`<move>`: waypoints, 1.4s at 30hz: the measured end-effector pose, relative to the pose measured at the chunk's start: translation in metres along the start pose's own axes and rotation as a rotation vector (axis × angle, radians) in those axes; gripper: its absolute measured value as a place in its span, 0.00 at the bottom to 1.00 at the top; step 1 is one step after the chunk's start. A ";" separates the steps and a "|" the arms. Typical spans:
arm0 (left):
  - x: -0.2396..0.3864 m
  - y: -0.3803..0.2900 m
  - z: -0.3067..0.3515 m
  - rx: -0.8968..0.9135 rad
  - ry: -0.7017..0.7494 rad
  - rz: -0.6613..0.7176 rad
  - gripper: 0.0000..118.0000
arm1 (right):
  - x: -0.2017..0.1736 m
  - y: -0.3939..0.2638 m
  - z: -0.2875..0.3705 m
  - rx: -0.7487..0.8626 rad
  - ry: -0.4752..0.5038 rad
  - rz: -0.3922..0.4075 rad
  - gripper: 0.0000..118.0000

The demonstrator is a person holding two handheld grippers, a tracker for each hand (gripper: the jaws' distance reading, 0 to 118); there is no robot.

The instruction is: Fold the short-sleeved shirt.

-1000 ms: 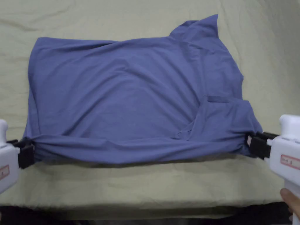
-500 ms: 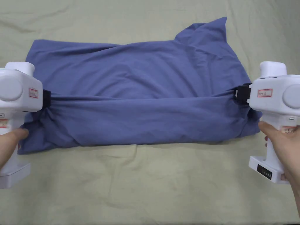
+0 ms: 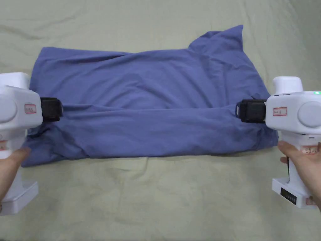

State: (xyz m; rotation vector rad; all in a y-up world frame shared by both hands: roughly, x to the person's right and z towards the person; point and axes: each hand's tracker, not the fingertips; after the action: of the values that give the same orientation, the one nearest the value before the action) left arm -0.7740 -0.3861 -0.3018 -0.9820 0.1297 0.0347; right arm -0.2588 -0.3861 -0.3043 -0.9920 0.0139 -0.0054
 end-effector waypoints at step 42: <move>-0.023 -0.065 0.034 -0.009 -0.021 -0.136 0.05 | -0.043 -0.105 0.066 0.018 0.092 0.061 0.30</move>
State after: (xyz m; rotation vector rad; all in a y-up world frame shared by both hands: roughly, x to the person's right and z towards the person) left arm -0.7879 -0.3932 -0.2261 -0.9977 0.0429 -0.0793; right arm -0.3010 -0.3878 -0.1797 -0.9724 0.1284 0.0050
